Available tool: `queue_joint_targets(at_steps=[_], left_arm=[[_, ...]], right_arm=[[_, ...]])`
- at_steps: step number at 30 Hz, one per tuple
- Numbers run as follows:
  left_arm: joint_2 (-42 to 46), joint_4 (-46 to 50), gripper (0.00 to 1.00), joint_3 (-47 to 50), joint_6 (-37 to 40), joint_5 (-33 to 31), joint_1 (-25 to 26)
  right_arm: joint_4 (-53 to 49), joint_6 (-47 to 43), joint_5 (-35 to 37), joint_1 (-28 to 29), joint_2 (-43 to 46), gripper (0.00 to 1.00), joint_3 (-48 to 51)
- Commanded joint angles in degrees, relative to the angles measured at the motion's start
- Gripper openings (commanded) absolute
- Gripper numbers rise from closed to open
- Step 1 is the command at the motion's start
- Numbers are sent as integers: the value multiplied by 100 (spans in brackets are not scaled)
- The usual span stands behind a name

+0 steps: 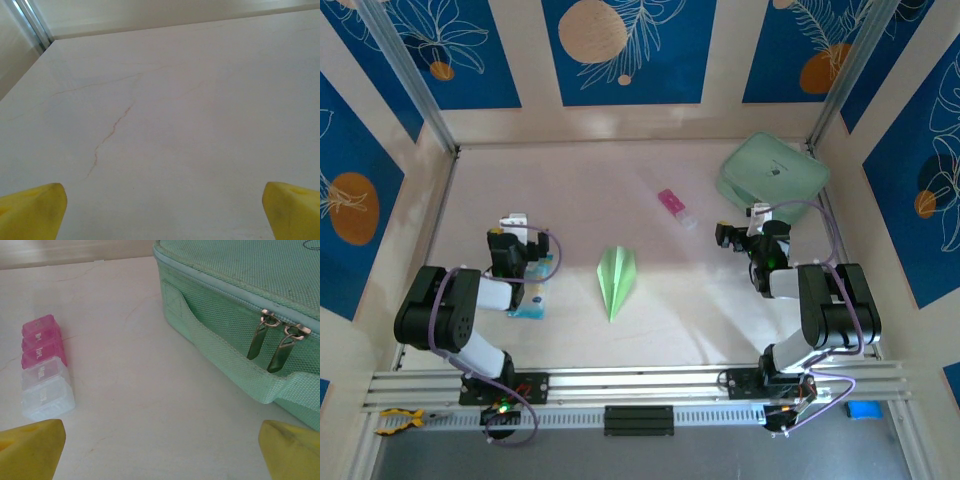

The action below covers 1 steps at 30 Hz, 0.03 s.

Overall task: Fold a paper plane with a square sheet of paper (pick it up from the middle)
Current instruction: Reset both arms

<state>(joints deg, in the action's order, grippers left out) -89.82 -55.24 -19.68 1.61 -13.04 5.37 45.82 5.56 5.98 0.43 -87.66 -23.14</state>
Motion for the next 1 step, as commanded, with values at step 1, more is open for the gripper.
queue_joint_targets(at_steps=[1], left_arm=[[17,-65,100,-81,-27,126,-9]], right_arm=[[99,-90,-59,54,56,99,-34]])
